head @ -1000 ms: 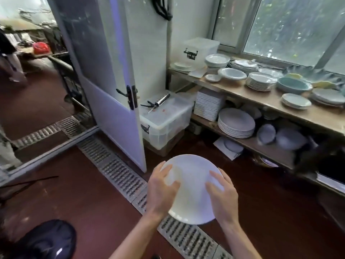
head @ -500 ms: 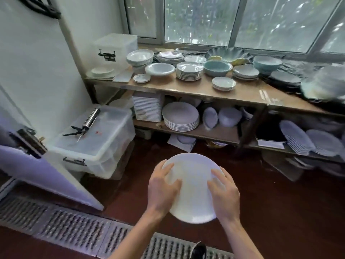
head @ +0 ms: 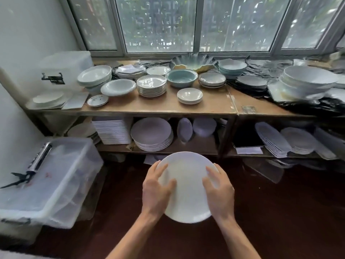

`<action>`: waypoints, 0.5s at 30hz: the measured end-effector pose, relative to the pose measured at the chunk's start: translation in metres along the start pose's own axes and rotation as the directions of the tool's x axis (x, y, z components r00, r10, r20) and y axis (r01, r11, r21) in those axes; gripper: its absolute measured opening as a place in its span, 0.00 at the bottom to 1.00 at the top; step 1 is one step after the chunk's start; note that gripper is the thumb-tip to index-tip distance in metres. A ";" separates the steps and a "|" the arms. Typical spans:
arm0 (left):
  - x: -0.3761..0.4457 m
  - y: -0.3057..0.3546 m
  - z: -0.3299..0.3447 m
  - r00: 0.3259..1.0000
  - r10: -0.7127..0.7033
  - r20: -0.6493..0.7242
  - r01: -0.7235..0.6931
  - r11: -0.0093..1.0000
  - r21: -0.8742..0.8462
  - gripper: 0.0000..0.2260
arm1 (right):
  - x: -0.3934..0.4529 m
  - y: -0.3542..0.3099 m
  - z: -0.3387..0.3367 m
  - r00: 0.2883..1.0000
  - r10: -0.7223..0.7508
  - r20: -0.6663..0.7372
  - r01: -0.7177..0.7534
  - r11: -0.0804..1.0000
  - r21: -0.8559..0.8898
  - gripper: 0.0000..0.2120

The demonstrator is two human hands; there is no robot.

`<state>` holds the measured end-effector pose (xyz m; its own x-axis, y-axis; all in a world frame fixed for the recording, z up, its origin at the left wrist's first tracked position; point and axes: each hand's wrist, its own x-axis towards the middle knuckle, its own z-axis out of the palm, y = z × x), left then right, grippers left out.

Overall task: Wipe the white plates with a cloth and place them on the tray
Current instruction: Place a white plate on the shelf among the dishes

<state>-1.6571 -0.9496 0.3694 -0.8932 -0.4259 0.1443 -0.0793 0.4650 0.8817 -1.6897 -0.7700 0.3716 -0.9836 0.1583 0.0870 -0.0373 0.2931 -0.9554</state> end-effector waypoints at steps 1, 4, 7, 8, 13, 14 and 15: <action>0.009 -0.001 0.008 1.000 0.003 0.005 -0.002 1.000 -0.006 0.25 | 0.011 0.002 0.000 1.000 0.005 0.001 -0.005 1.000 -0.002 0.19; 0.039 -0.005 0.031 1.000 -0.007 0.031 0.008 1.000 -0.021 0.25 | 0.043 0.012 0.003 0.999 0.047 -0.006 -0.047 0.999 -0.026 0.19; 0.074 -0.010 0.053 0.998 0.000 0.069 0.003 0.999 -0.044 0.26 | 0.077 0.021 0.011 0.996 0.081 -0.027 -0.082 0.996 -0.038 0.19; 0.088 -0.012 0.060 0.997 -0.004 0.081 0.009 0.998 -0.055 0.25 | 0.091 0.022 0.016 0.996 0.082 -0.031 -0.083 0.996 -0.041 0.18; 0.181 -0.019 0.091 0.993 -0.036 0.114 0.046 0.995 -0.084 0.24 | 0.176 0.019 0.047 0.997 0.055 -0.055 -0.061 0.993 -0.099 0.18; 0.201 -0.018 0.096 0.991 -0.035 0.126 0.047 0.995 -0.087 0.24 | 0.194 0.018 0.054 0.996 0.053 -0.067 -0.060 0.992 -0.108 0.18; 0.220 -0.017 0.101 0.990 -0.033 0.136 0.046 0.995 -0.093 0.24 | 0.211 0.015 0.060 0.995 0.056 -0.081 -0.065 0.992 -0.112 0.18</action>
<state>-1.8971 -0.9729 0.3409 -0.9420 -0.3314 0.0524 -0.0790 0.3709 0.9253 -1.9085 -0.7884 0.3589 -0.9667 0.2498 0.0561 0.0462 0.3856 -0.9215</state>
